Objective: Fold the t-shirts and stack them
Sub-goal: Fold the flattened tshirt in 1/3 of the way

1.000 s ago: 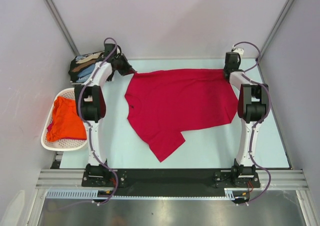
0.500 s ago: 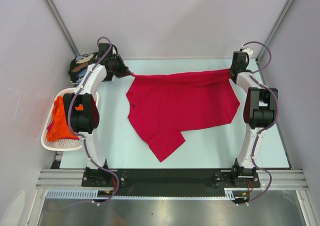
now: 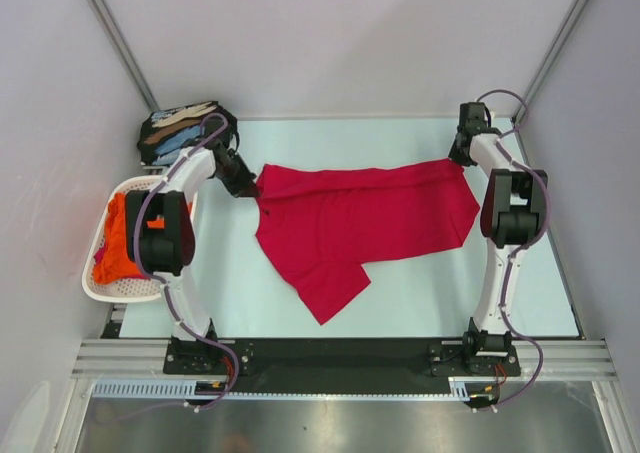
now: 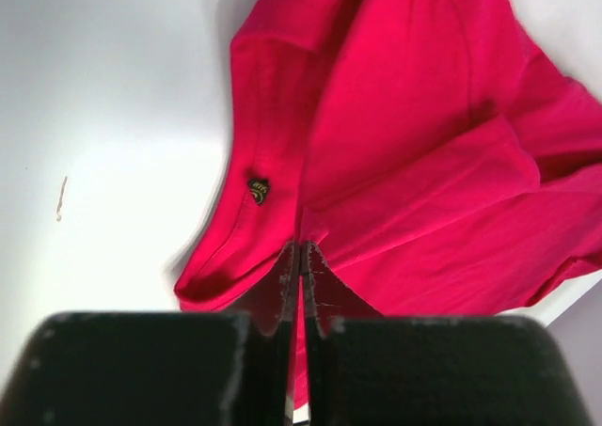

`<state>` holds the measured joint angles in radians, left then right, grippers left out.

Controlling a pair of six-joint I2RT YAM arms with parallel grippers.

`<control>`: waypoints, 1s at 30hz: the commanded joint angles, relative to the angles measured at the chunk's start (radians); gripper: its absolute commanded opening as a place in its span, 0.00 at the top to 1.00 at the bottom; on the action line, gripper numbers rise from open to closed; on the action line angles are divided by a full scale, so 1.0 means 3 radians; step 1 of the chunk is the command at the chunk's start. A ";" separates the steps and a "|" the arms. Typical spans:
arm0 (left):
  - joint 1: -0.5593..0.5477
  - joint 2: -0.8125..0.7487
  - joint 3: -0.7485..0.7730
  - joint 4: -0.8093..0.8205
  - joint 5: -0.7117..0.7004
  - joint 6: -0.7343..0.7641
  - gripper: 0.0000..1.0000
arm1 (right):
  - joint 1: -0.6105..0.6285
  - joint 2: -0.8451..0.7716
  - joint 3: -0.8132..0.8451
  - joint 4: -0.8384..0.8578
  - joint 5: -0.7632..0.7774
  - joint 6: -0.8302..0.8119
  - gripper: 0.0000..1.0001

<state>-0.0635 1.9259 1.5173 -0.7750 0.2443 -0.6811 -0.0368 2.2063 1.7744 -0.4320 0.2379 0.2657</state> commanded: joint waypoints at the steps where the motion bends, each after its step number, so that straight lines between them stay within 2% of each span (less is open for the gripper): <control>1: 0.0012 -0.0151 -0.0057 -0.0096 0.0019 -0.0051 0.78 | 0.0000 0.0361 0.0603 -0.0865 -0.0128 0.0106 0.83; 2: 0.0017 -0.0151 -0.0057 -0.0106 0.0019 -0.0041 0.58 | 0.0000 0.0387 0.0645 -0.1058 -0.0113 0.0116 0.76; 3: 0.0007 -0.0181 -0.0062 -0.0101 0.0009 -0.0041 0.25 | 0.0010 0.0372 0.0646 -0.1081 -0.0072 0.0122 0.52; 4: 0.0007 -0.0212 -0.0062 -0.0106 -0.0011 -0.0046 0.13 | 0.0015 0.0337 0.0630 -0.1081 -0.0057 0.0122 0.44; 5: 0.0007 -0.0232 -0.0077 -0.0091 -0.0027 -0.0036 0.05 | 0.0015 0.0210 0.0554 -0.1010 -0.0062 0.0106 0.42; 6: 0.0012 -0.0263 -0.0067 -0.0081 -0.0032 -0.0026 0.00 | 0.0020 0.0137 0.0503 -0.0959 -0.0041 0.0101 0.26; 11: -0.0003 -0.0401 0.0004 0.0088 0.0044 0.0051 0.00 | 0.0020 -0.0272 0.0400 -0.0636 -0.0026 0.0091 0.24; 15: -0.0059 -0.0279 0.0066 0.0262 0.0254 0.0087 0.00 | 0.0026 -0.0298 0.0405 -0.0391 -0.0148 0.0122 0.27; 18: -0.0151 -0.0069 0.0152 0.0297 0.0377 0.0113 0.00 | 0.0041 -0.0079 0.0502 -0.0304 -0.0302 0.0167 0.30; 25: -0.0269 0.0263 0.0418 0.0308 0.0499 0.0138 0.01 | 0.0097 0.0534 0.1090 -0.0579 -0.0471 0.0152 0.35; 30: -0.0279 0.0355 0.0449 0.0267 0.0515 0.0179 0.02 | 0.0112 0.0658 0.1264 -0.0651 -0.0711 0.0183 0.37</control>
<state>-0.1478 2.0277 1.5997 -0.6979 0.3706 -0.6537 -0.0097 2.3913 2.0941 -0.5865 0.0929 0.3069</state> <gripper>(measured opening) 0.990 0.638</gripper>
